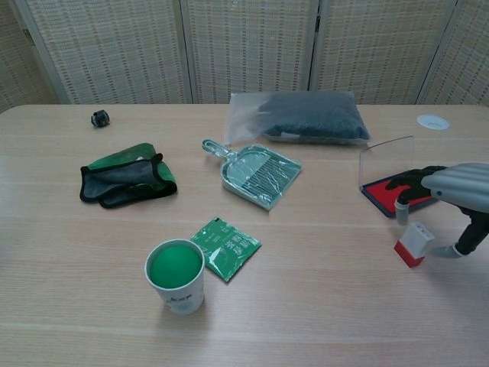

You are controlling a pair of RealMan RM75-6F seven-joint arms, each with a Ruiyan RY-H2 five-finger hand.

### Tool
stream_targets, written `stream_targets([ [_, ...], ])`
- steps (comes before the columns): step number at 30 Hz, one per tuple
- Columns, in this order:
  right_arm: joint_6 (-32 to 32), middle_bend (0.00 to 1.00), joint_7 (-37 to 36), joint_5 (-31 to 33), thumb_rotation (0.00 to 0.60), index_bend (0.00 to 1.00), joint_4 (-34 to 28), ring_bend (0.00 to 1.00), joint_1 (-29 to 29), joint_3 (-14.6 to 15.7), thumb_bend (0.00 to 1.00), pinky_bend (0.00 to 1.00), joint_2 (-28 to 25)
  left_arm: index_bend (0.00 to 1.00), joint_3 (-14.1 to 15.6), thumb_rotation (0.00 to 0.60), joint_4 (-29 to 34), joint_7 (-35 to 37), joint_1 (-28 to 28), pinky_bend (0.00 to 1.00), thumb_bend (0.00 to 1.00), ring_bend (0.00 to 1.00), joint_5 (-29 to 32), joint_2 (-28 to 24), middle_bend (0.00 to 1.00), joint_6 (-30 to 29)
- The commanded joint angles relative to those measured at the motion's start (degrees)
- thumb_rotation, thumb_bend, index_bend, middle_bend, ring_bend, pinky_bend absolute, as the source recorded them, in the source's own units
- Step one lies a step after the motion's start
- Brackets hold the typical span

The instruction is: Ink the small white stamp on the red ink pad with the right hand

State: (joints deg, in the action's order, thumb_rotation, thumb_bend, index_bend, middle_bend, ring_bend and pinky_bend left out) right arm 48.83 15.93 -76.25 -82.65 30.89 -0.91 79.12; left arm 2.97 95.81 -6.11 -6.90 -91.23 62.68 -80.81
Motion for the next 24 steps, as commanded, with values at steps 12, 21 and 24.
stream_targets([
  [12,2.2,0.16,-0.1,-0.8,0.600,0.56,2.2,0.00,0.3,-0.3,0.25,0.00,2.0,0.08,0.2,0.600,0.1,0.4,0.3,0.27,0.07,0.02,-0.5,-0.1,0.00,-0.6],
  [21,7.0,0.50,1.0,-2.2,0.600,0.70,-2.5,0.26,-0.2,-1.7,0.26,0.21,-1.3,0.08,0.3,0.600,0.0,0.8,0.3,0.27,0.07,0.02,-1.0,-0.2,0.00,-0.8],
  [24,7.5,0.70,2.1,-1.3,0.600,0.74,-3.9,0.51,0.1,-2.7,0.28,0.53,-2.5,0.08,0.2,0.600,-0.1,0.6,0.2,0.27,0.07,0.02,-0.7,-0.1,0.00,-0.3],
])
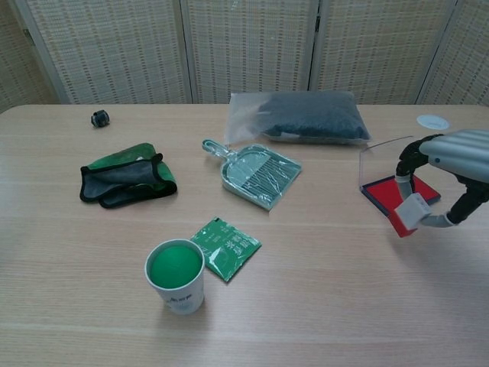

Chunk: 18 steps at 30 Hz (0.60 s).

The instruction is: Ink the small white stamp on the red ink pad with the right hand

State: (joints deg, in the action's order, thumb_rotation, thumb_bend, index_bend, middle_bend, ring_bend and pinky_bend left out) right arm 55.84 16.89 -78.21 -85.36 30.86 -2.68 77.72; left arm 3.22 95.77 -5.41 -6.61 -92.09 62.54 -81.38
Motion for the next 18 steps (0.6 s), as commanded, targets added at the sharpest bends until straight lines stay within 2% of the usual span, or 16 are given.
stream_targets([
  [1,0.5,0.76,1.9,1.1,0.600,0.76,-1.4,0.58,0.3,-1.3,0.28,0.59,-1.4,0.08,0.0,0.600,0.0,-0.2,-0.1,0.27,0.07,0.02,0.3,0.1,0.00,0.4],
  [4,-0.1,0.92,4.2,3.4,0.600,0.83,-2.1,0.74,1.0,-2.4,0.29,0.74,-2.0,0.08,-0.2,0.600,0.0,-0.3,-0.2,0.27,0.07,0.02,0.7,0.1,0.00,0.7],
  [7,-1.0,0.99,5.4,5.9,0.600,0.89,-2.5,0.82,1.8,-3.4,0.31,0.82,-2.4,0.08,-0.2,0.600,0.1,-0.3,-0.3,0.27,0.07,0.02,0.8,0.1,0.00,0.8],
  [12,-4.4,1.00,4.4,11.0,0.600,0.90,-2.5,0.87,3.3,-5.0,0.33,0.85,-3.2,0.08,-0.1,0.600,0.1,-0.3,-0.3,0.27,0.07,0.02,0.8,0.0,0.00,1.0],
  [18,-9.5,1.00,6.2,21.3,0.600,0.90,-0.3,0.88,6.4,-6.7,0.34,0.85,-3.7,0.08,0.0,0.600,0.3,0.2,-0.4,0.27,0.07,0.02,0.7,-0.2,0.00,1.2],
])
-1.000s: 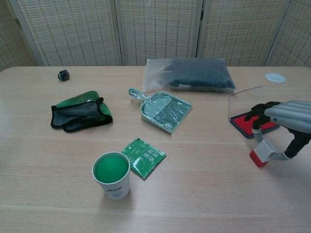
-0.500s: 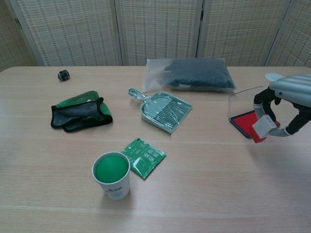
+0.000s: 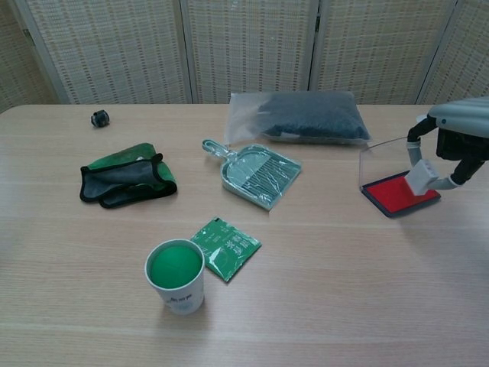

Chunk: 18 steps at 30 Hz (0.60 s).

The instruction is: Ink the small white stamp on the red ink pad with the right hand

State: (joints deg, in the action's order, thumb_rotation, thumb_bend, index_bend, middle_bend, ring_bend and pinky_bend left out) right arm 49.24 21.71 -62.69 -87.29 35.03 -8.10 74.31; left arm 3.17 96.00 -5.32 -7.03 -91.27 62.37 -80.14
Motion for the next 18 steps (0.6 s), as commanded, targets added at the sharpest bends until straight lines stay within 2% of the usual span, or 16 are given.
stream_targets([
  [1,-3.2,1.00,1.9,7.2,0.600,0.90,2.2,0.88,2.7,-1.5,0.34,0.85,-0.1,0.08,0.1,0.600,0.1,0.1,0.0,0.27,0.07,0.02,-0.2,-0.1,0.00,0.0],
  [11,-6.4,1.00,5.1,18.6,0.600,0.90,8.7,0.88,7.4,-1.6,0.35,0.85,3.3,0.08,0.3,0.600,-0.1,1.3,-0.2,0.27,0.07,0.02,-0.7,-0.5,0.00,0.1],
  [18,-8.3,1.00,5.1,21.6,0.600,0.90,13.2,0.88,9.5,-0.7,0.35,0.85,6.0,0.08,0.4,0.600,-0.2,1.4,-0.5,0.27,0.07,0.02,-0.9,-0.4,0.00,0.5],
])
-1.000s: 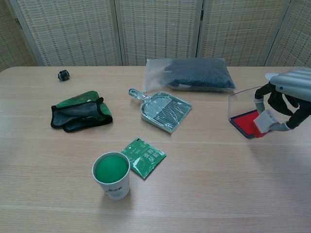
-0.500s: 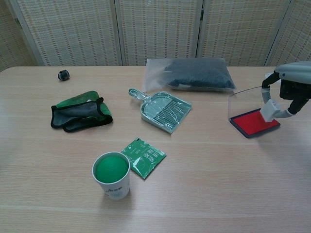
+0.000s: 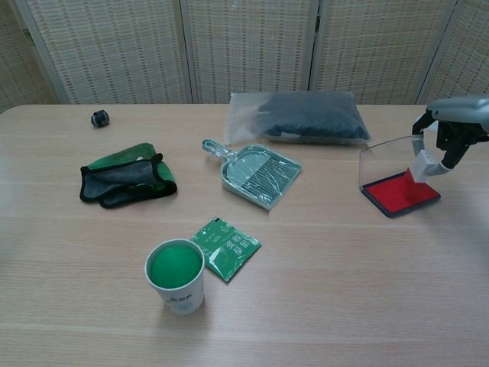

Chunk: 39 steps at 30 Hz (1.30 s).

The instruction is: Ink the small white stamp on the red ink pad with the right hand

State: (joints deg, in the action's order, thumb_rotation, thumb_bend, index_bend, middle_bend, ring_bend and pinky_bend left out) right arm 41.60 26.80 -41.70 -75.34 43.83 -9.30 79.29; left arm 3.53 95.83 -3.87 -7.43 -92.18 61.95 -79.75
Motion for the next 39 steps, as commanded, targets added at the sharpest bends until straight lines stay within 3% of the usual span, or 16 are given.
stream_targets([
  [1,-0.7,1.00,-0.1,0.6,0.600,0.90,1.8,0.88,0.8,0.7,0.35,0.85,1.3,0.08,0.0,0.600,-0.1,0.0,-0.1,0.27,0.07,0.02,0.0,0.0,0.00,0.2],
  [39,-4.8,1.00,-6.3,-1.4,0.600,0.90,13.3,0.88,1.6,3.1,0.35,0.85,7.3,0.08,0.3,0.600,-0.2,0.0,-0.3,0.27,0.07,0.02,-0.5,0.2,0.00,0.1],
])
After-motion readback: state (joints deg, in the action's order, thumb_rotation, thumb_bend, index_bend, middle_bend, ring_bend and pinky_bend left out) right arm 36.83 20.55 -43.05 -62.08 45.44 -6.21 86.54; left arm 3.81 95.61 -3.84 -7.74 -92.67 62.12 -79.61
